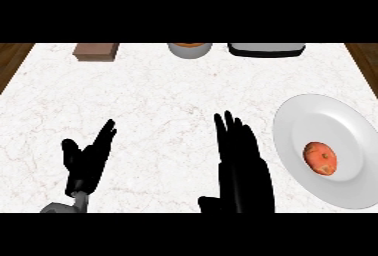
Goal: Pick the squash from the placemat and place it in the plate
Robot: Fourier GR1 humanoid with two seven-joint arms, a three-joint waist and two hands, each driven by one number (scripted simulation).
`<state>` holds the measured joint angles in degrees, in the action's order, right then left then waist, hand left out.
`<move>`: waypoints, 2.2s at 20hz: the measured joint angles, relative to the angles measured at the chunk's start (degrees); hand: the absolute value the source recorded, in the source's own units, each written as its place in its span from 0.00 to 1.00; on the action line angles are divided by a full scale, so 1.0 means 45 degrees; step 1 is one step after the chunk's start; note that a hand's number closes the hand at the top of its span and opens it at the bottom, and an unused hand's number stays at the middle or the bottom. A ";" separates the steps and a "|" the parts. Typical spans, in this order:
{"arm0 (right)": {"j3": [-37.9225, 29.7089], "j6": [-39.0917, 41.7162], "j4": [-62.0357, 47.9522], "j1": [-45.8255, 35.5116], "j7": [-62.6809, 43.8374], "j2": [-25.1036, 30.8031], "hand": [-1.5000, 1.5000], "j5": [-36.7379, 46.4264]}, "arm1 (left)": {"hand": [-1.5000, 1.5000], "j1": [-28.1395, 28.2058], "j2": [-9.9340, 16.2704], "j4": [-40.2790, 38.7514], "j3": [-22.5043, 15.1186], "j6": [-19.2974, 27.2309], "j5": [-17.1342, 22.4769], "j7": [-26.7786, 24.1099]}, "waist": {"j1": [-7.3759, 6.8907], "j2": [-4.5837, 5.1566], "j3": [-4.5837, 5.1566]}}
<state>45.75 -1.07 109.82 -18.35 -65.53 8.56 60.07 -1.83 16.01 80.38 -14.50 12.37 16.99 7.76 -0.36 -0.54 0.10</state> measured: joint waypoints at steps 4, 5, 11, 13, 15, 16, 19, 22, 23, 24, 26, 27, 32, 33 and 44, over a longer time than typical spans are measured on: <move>0.0450 0.0512 -0.1180 -0.0765 -0.0597 -0.1023 0.00 0.0592 | 0.50 0.0006 -0.0047 0.0225 -0.0070 -0.0002 -0.0046 0.0236 | -0.0101 0.0026 -0.0020; 0.0467 0.0593 -0.1478 -0.0970 -0.0697 -0.1156 0.00 0.0530 | 0.50 -0.0079 -0.0129 0.0147 -0.0094 0.0054 -0.0088 0.0285 | -0.0113 0.0045 -0.0023; 0.0733 0.0632 -0.2748 -0.1331 -0.1058 -0.1521 0.00 -0.0303 | 0.50 -0.0219 -0.0285 -0.0015 -0.0073 -0.0004 -0.0177 0.0279 | -0.0159 0.0080 -0.0050; 0.0903 0.0561 -0.3037 -0.1501 -0.1157 -0.1558 0.00 -0.0621 | 0.50 -0.0260 -0.0307 -0.0039 -0.0022 -0.0051 -0.0151 0.0331 | -0.0172 0.0082 -0.0055; 0.0942 0.0465 -0.3317 -0.1719 -0.1199 -0.1580 0.00 -0.0852 | 0.50 -0.0156 -0.0265 0.0121 0.0006 -0.0101 -0.0140 0.0405 | -0.0198 0.0080 -0.0057; 0.0991 0.0381 -0.3493 -0.1839 -0.1224 -0.1588 0.00 -0.0944 | 0.50 -0.0133 -0.0278 0.0152 -0.0002 -0.0083 -0.0176 0.0419 | -0.0218 0.0080 -0.0057; 0.1127 0.0173 -0.4004 -0.2087 -0.1246 -0.1600 0.00 -0.1036 | 0.50 -0.0005 -0.0249 0.0137 0.0067 -0.0209 -0.0210 0.0221 | -0.0218 0.0076 -0.0059; 0.1154 0.0121 -0.4447 -0.2143 -0.1274 -0.1599 0.00 -0.0972 | 0.50 0.0120 -0.0244 0.0209 0.0102 -0.0237 -0.0257 0.0130 | -0.0190 0.0064 -0.0057; 0.1161 0.0112 -0.4646 -0.2179 -0.1279 -0.1598 0.00 -0.0956 | 0.50 0.0081 -0.0232 0.0165 0.0135 -0.0284 -0.0237 0.0161 | -0.0177 0.0067 -0.0056; 0.1126 0.0119 -0.4759 -0.2142 -0.1274 -0.1598 0.00 -0.0896 | 0.50 0.0107 -0.0214 0.0158 0.0175 -0.0365 -0.0197 0.0125 | -0.0150 0.0064 -0.0058; 0.1117 0.0107 -0.5052 -0.2226 -0.1283 -0.1596 0.00 -0.0895 | 0.50 0.0090 -0.0281 0.0148 0.0150 -0.0331 -0.0264 0.0118 | -0.0159 0.0060 -0.0062; 0.1083 0.0123 -0.5115 -0.2244 -0.1286 -0.1595 0.00 -0.0897 | 0.50 0.0067 -0.0287 0.0148 0.0184 -0.0335 -0.0232 0.0197 | -0.0146 0.0057 -0.0062; 0.1022 -0.0023 -0.5780 -0.2376 -0.1255 -0.1599 0.00 -0.1151 | 0.50 0.0047 -0.0347 0.0274 0.0161 -0.0235 -0.0362 0.0437 | -0.0177 0.0075 -0.0062; 0.1029 -0.0039 -0.5818 -0.2334 -0.1246 -0.1599 0.00 -0.1218 | 0.50 0.0121 -0.0296 0.0397 0.0184 -0.0262 -0.0354 0.0488 | -0.0175 0.0073 -0.0060; 0.1745 -0.0231 -0.7678 -0.3041 -0.0936 -0.1614 1.00 -0.2573 | 0.50 0.0080 -0.0440 0.0320 0.0381 -0.0510 -0.0367 0.0539 | -0.0223 0.0100 -0.0065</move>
<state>53.60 -2.11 75.27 -32.03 -69.74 1.29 48.49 -1.47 14.03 81.82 -12.79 10.07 15.34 10.18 -1.37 -0.10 -0.19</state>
